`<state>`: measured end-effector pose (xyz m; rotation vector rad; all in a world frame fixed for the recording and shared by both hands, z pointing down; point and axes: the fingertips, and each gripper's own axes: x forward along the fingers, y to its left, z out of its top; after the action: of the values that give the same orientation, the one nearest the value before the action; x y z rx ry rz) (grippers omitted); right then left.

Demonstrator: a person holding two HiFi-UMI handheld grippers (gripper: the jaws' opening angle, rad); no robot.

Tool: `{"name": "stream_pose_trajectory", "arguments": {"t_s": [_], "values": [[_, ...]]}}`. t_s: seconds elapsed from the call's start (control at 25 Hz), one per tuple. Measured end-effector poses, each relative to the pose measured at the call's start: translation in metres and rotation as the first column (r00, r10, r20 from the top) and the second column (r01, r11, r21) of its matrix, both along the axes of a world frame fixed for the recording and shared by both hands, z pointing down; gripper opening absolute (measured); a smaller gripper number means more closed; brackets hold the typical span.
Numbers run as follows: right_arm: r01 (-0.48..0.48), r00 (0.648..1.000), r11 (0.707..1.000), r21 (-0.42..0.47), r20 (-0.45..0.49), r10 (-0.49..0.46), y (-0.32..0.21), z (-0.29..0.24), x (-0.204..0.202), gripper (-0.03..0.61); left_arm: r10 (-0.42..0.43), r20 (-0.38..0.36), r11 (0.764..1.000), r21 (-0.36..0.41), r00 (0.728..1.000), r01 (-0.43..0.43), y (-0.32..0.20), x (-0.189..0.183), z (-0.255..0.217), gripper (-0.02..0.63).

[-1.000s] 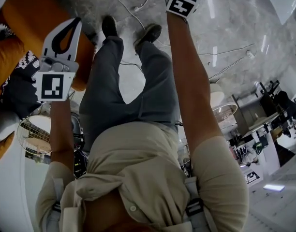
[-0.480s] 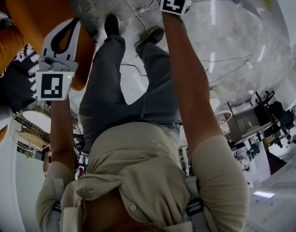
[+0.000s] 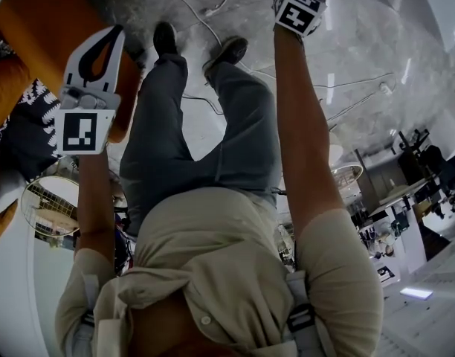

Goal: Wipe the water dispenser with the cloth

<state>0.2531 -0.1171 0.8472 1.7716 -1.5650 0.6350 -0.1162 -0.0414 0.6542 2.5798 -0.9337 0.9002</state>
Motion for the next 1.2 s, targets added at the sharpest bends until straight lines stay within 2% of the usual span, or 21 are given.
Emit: {"name": "stream_pose_trajectory", "arguments": {"t_s": [0.16,0.36,0.44,0.6,0.84,0.96,1.08,1.2], "values": [[0.031,0.999,1.0,-0.004,0.04,-0.031,-0.002,0.005,-0.015,0.058,0.001,-0.01,1.0,0.009,1.0,-0.001,0.003,0.009,-0.002,0.017],[0.115,0.981,0.993,-0.014,0.156,-0.112,-0.012,0.015,-0.077,0.058,-0.009,-0.001,1.0,0.019,1.0,0.009,0.006,0.007,-0.01,0.017],[0.182,0.963,0.983,-0.029,0.209,-0.172,-0.014,0.018,-0.106,0.058,-0.019,0.002,1.0,0.021,1.0,0.019,0.008,0.006,-0.014,0.017],[0.324,0.902,0.945,-0.052,0.317,-0.292,-0.022,0.014,-0.157,0.058,-0.049,0.025,0.999,0.002,0.998,0.049,0.002,-0.002,-0.027,0.017],[0.383,0.888,0.922,-0.064,0.3,-0.348,-0.015,-0.039,-0.172,0.058,-0.123,-0.047,0.992,-0.008,0.991,0.123,-0.022,-0.01,-0.072,0.017],[0.398,0.887,0.916,-0.053,0.276,-0.369,-0.007,-0.084,-0.172,0.058,-0.12,-0.1,0.991,0.045,0.988,0.125,-0.037,-0.01,-0.11,0.017],[0.404,0.884,0.914,-0.031,0.27,-0.382,0.0,-0.13,-0.172,0.058,-0.115,-0.121,0.989,0.074,0.986,0.124,-0.044,-0.013,-0.144,0.017],[0.407,0.882,0.914,0.001,0.26,-0.393,-0.001,-0.18,-0.169,0.058,-0.087,-0.149,0.985,0.136,0.985,0.107,-0.053,-0.015,-0.181,0.017]]}}
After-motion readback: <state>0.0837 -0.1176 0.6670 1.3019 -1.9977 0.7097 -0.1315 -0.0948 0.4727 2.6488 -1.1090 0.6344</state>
